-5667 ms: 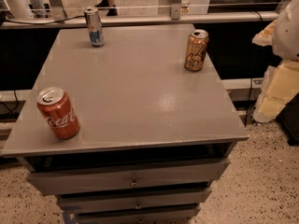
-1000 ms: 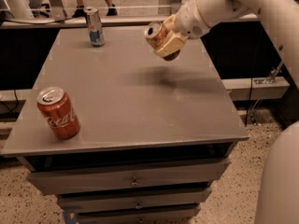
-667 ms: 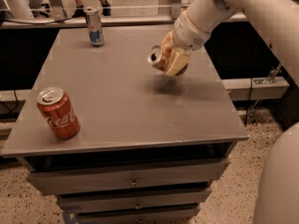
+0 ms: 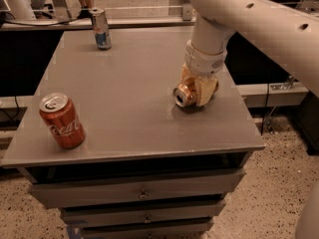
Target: Knock orange can over
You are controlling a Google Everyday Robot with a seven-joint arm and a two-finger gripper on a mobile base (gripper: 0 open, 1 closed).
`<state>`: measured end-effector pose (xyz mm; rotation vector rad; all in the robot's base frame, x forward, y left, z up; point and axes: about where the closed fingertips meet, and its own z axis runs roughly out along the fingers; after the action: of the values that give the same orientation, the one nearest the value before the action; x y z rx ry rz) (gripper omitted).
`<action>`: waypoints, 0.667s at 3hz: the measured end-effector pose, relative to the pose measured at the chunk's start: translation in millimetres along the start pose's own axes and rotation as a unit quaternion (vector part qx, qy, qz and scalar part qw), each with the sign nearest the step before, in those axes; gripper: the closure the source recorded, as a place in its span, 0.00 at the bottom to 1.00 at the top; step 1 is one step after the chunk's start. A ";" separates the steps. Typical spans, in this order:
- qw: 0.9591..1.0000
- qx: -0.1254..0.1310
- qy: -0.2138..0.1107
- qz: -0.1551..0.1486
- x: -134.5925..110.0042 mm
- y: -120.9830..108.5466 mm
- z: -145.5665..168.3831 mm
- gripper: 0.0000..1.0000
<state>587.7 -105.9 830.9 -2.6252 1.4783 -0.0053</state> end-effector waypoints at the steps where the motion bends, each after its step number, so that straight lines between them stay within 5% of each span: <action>1: 0.999 -0.029 0.022 -0.033 0.2 12.4 4.3 0.84; 2: 0.999 -0.029 0.022 -0.033 0.1 12.3 2.8 0.60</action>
Offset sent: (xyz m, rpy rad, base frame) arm -0.0262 -0.0122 -0.0054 -0.1479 0.0748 0.1564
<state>577.4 -111.9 826.7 -2.7365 1.4260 -0.0279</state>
